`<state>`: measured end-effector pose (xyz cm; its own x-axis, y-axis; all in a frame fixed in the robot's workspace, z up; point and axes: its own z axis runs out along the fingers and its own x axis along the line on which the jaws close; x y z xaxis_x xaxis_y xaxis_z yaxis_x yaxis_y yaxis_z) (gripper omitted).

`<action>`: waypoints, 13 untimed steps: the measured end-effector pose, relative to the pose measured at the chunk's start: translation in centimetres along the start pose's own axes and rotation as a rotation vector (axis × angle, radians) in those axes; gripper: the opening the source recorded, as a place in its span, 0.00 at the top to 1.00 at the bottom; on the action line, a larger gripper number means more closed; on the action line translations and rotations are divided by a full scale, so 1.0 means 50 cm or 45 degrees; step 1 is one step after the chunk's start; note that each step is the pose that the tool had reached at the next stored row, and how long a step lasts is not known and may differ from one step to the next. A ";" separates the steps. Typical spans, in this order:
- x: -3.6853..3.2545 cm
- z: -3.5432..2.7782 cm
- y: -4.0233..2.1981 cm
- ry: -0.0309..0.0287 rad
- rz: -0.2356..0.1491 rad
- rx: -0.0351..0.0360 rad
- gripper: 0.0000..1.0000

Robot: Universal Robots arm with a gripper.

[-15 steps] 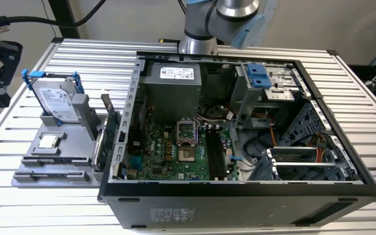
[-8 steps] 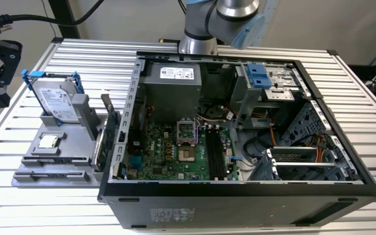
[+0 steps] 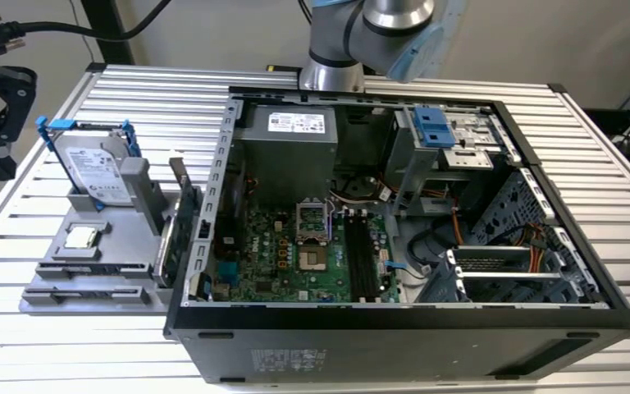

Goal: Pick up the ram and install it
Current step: 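Pick up the ram and move it above insertion slot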

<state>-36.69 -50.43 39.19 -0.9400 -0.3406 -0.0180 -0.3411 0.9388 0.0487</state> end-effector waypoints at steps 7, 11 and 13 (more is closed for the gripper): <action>0.000 0.000 0.000 0.0040 -0.082 -0.0015 1.00; 0.000 0.000 0.000 0.0066 -0.135 -0.0024 1.00; 0.000 0.000 0.000 0.0075 -0.154 -0.0028 1.00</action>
<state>-36.69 -50.43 39.20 -0.8921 -0.4514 -0.0181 -0.4517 0.8908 0.0487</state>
